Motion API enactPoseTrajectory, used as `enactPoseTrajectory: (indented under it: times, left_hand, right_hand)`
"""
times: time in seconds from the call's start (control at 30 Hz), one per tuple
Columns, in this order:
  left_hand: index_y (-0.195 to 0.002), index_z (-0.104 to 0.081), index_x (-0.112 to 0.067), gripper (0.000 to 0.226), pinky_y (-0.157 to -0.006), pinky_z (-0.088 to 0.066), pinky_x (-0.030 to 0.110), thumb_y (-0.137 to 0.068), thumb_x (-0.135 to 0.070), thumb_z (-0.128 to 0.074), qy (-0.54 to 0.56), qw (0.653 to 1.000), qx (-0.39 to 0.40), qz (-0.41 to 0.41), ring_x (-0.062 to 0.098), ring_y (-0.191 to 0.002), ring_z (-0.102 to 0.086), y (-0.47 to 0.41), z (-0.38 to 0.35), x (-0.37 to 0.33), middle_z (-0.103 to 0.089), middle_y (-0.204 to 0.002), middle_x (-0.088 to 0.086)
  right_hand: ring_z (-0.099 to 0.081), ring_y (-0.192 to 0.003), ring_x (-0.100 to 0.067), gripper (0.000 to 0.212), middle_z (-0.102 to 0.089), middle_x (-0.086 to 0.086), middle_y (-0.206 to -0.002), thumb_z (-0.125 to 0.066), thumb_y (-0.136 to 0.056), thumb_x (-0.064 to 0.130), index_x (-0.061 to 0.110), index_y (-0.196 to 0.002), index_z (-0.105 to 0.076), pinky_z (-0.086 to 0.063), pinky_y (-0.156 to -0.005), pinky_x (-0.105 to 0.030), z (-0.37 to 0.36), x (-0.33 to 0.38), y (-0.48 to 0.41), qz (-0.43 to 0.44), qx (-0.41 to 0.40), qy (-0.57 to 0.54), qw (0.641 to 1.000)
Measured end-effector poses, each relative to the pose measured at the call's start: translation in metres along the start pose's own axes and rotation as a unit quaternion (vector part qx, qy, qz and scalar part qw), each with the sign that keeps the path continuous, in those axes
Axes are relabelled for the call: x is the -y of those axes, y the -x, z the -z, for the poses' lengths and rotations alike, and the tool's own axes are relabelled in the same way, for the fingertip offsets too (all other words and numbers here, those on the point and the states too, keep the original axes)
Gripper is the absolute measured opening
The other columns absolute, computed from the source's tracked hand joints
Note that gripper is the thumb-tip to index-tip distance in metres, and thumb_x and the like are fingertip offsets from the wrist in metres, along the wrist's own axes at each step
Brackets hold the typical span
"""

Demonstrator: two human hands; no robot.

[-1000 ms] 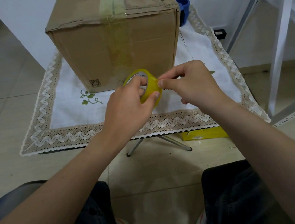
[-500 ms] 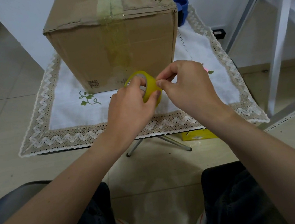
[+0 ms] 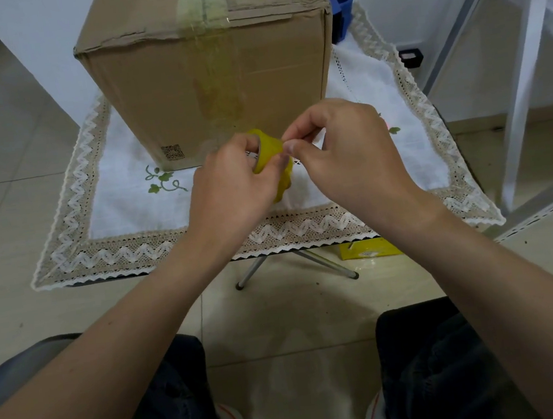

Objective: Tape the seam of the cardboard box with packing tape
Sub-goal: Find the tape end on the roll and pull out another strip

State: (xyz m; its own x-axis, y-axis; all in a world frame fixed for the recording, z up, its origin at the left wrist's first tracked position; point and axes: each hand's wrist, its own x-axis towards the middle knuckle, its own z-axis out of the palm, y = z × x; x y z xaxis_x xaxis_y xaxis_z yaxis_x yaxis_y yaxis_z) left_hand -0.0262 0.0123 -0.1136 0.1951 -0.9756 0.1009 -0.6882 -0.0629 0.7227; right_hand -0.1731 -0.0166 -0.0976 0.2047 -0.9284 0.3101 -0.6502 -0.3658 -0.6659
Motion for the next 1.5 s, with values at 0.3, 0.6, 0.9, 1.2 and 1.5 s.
enactPoseTrajectory:
  times: [0.3,0.6,0.9,1.2,1.5]
  left_hand:
    - [-0.111,-0.065,-0.026,0.025,-0.074,-0.062,0.033,-0.100,-0.048,-0.061,0.097,0.993,0.045,0.053,0.006,-0.064,-0.077,0.000,0.006,-0.005,-0.079,-0.072,-0.008]
    - [-0.101,-0.070,-0.014,0.029,-0.071,-0.066,0.045,-0.107,-0.037,-0.053,0.179,0.980,0.089,0.009,0.018,-0.066,-0.079,0.010,0.005,-0.004,-0.080,-0.072,0.004]
    - [-0.093,-0.074,-0.005,0.034,-0.063,-0.064,0.043,-0.108,-0.027,-0.053,0.274,0.950,0.109,0.100,0.027,-0.058,-0.076,0.010,0.002,-0.014,-0.077,-0.068,0.016]
    - [-0.091,-0.074,0.003,0.040,-0.066,-0.064,0.047,-0.106,-0.030,-0.055,0.272,0.951,0.097,0.114,0.030,-0.060,-0.076,0.009,0.004,-0.017,-0.077,-0.068,0.015]
    - [-0.091,-0.074,0.004,0.043,-0.062,-0.063,0.040,-0.107,-0.030,-0.053,0.283,0.946,0.097,0.124,0.026,-0.055,-0.074,0.008,0.008,-0.018,-0.076,-0.065,0.013]
  right_hand:
    - [-0.056,-0.076,-0.002,0.005,-0.061,0.017,-0.087,-0.071,-0.090,0.024,0.027,-0.087,-0.074,-0.051,-0.073,-0.034,0.002,-0.002,-0.001,0.051,-0.053,0.009,0.997]
    - [-0.058,-0.084,-0.003,0.002,-0.062,0.012,-0.104,-0.071,-0.089,0.025,0.025,-0.090,-0.072,-0.054,-0.078,-0.032,0.008,-0.012,-0.010,0.046,-0.091,0.003,0.995]
    - [-0.069,-0.081,-0.004,0.005,-0.071,0.017,-0.082,-0.070,-0.091,0.023,0.029,-0.090,-0.071,-0.060,-0.076,-0.039,0.005,-0.012,-0.007,0.016,-0.084,-0.045,0.995]
    - [-0.063,-0.070,-0.006,0.004,-0.070,0.015,-0.082,-0.068,-0.094,0.024,0.023,-0.095,-0.072,-0.056,-0.072,-0.040,0.007,-0.007,-0.005,0.037,-0.090,-0.029,0.995]
    - [-0.060,-0.065,0.001,0.002,-0.065,0.020,-0.079,-0.068,-0.096,0.024,0.024,-0.095,-0.070,-0.054,-0.068,-0.029,0.007,-0.002,-0.003,0.047,-0.097,-0.034,0.994]
